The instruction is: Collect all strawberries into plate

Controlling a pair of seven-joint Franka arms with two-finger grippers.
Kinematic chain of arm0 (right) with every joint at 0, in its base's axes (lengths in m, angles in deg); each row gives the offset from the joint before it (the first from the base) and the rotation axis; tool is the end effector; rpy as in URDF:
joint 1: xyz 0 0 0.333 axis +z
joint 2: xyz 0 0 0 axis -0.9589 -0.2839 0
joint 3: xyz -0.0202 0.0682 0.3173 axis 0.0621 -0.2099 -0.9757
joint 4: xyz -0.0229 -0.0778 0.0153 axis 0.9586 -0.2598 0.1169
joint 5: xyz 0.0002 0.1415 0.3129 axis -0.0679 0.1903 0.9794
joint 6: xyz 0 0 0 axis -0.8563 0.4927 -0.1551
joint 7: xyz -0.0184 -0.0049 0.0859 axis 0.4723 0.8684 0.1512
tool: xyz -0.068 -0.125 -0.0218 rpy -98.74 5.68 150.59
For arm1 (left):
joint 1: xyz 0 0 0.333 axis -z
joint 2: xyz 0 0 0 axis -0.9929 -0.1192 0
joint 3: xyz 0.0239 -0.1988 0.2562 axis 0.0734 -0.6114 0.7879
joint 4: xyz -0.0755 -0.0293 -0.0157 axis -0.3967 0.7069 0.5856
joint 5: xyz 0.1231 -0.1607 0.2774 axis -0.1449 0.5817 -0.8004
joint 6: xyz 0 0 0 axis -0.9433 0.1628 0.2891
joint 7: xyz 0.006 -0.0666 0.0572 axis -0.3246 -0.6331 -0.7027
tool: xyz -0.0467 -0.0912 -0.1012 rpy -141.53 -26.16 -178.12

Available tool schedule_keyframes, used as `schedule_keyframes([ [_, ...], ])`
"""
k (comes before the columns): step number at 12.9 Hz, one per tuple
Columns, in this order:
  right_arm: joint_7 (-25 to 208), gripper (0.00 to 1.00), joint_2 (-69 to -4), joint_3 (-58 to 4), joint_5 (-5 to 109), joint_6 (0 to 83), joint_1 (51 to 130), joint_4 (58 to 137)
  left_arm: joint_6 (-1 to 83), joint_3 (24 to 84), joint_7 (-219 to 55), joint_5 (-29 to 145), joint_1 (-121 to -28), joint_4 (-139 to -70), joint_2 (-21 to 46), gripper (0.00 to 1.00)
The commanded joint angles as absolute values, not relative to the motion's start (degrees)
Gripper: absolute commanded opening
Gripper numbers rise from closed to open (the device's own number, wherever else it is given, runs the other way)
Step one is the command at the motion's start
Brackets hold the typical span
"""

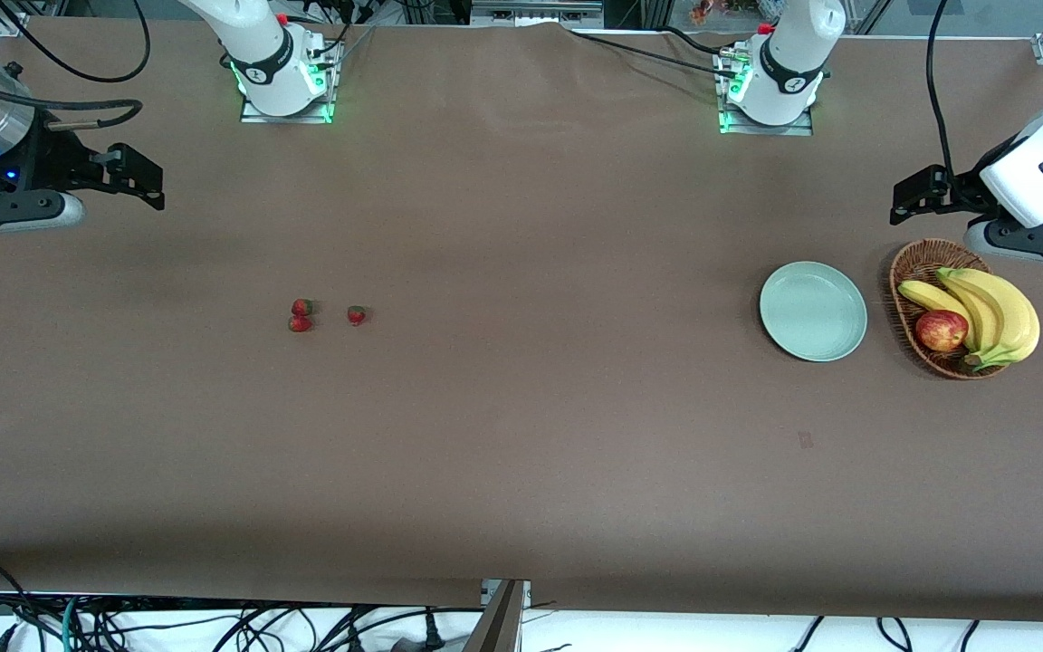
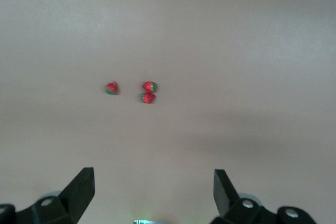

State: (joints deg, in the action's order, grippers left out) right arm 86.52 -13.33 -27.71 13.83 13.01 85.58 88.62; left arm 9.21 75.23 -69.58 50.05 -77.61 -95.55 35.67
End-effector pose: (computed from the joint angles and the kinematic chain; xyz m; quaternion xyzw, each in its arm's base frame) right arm 0.4948 0.0628 0.5873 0.9974 0.0633 -0.0327 0.0110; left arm 0.4995 -0.0237 0.5622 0.9948 -0.0729 -0.0706 0.0121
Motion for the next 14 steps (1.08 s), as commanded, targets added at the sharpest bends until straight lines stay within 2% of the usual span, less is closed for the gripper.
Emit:
schedule_keyframes([
  [1, 85.7, 1.0, -12.2, -28.3, 13.4, 11.8, 84.9, 88.4, 9.3, 75.9, -68.8, 49.4, -76.8, -95.2, 35.7, 1.0],
  [14, 89.2, 1.0, -13.6, -28.6, 13.2, 10.9, 84.9, 89.2, 9.6, 75.9, -68.8, 49.5, -76.4, -94.6, 35.4, 1.0],
])
